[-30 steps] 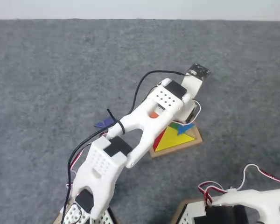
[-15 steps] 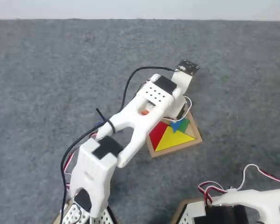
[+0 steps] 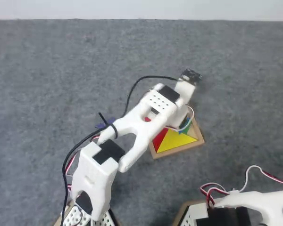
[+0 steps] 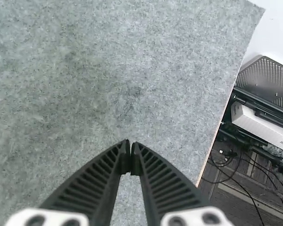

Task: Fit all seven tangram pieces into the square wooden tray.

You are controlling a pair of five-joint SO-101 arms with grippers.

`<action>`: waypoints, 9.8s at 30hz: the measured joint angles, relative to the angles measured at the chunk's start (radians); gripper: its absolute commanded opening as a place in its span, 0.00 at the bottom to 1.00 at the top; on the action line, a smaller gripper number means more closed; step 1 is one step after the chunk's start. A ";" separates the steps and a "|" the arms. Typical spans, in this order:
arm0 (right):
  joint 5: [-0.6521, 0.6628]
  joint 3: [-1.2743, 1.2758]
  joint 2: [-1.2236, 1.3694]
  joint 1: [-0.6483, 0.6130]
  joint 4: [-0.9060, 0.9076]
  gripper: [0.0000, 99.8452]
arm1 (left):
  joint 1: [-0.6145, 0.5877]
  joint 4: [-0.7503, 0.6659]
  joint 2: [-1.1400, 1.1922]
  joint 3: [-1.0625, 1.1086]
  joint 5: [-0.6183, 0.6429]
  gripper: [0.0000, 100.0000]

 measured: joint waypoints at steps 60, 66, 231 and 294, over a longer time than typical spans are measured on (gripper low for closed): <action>0.003 0.000 0.000 -0.037 0.028 0.03 | 0.000 -0.083 -0.002 -0.003 -0.098 0.10; 0.003 0.000 0.000 -0.037 0.028 0.03 | 0.002 -0.092 0.021 -0.025 -0.097 0.10; 0.017 -0.574 0.947 -1.576 0.104 0.12 | -0.677 -0.316 -0.827 0.895 -0.143 0.18; -0.124 0.120 -0.028 -1.220 0.292 0.16 | -0.675 -0.224 -0.827 0.908 -0.649 0.17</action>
